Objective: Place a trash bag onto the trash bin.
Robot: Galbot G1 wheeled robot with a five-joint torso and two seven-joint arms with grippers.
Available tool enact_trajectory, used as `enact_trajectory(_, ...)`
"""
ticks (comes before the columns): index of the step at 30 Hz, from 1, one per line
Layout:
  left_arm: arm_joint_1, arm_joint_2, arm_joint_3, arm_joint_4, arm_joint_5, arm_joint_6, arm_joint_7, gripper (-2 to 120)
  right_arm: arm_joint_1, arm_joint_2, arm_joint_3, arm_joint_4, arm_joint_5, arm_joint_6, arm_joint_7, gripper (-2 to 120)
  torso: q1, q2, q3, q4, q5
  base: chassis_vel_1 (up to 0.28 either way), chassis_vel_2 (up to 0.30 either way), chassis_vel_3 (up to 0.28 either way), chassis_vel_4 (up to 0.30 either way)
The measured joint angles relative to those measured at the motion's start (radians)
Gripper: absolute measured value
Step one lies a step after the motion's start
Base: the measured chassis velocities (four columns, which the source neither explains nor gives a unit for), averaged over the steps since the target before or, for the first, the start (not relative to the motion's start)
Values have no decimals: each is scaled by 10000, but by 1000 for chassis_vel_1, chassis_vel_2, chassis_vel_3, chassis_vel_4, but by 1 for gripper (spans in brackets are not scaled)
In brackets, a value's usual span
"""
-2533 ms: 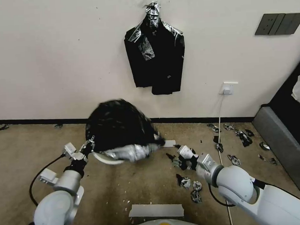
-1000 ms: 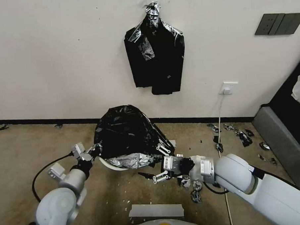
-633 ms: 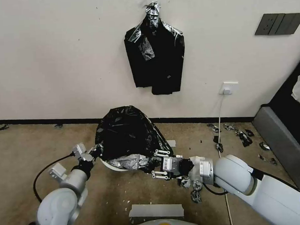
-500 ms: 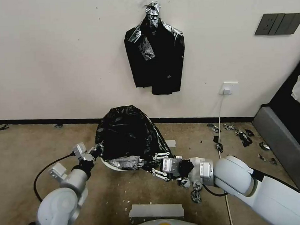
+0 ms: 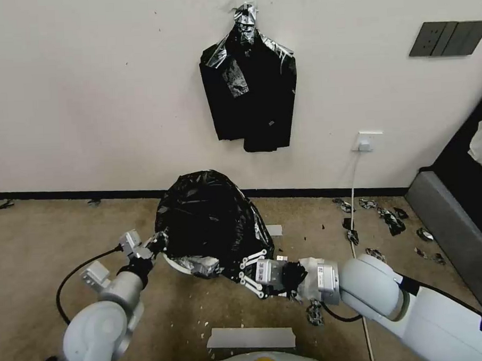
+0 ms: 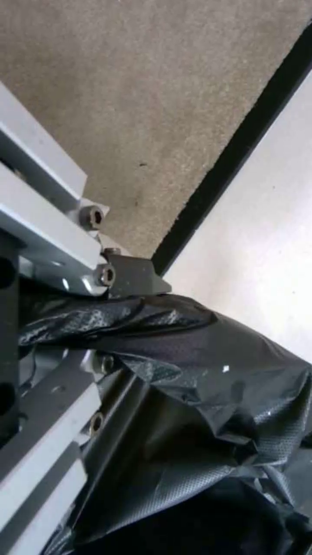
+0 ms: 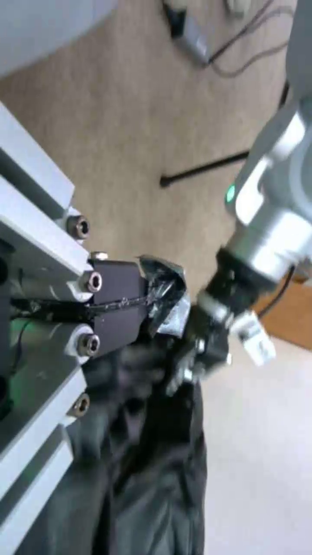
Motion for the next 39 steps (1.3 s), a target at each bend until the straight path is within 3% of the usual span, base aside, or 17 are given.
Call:
enact_trajectory(10,4,-213,-13,-370,-889,194,-432,4,-81,167,-476,-935,-558,239,-215,0,0,0,0,0,1,0,0,0,0)
enact_trajectory(16,151,-654,7,-700,-1284,316,-796,4,-28,779,-487,-1947,-992,370,-194,0,0,0,0,0,1,0,0,0,0)
enact_trajectory(25,509,-1291,110,-1096,-1307,486,-934,4,125,1621,-471,-3271,-1673,548,-125,0,0,0,0,0,2,0,0,0,0)
enact_trajectory(32,845,-1727,123,-1516,-1257,616,-1053,4,217,2420,-130,-5105,-2454,912,16,0,0,0,0,0,1,0,0,0,0)
enact_trajectory(39,1012,-1961,192,-1704,-1232,670,-1064,4,269,2783,258,-6169,-2725,1127,100,0,0,0,0,0,1,0,0,0,0)
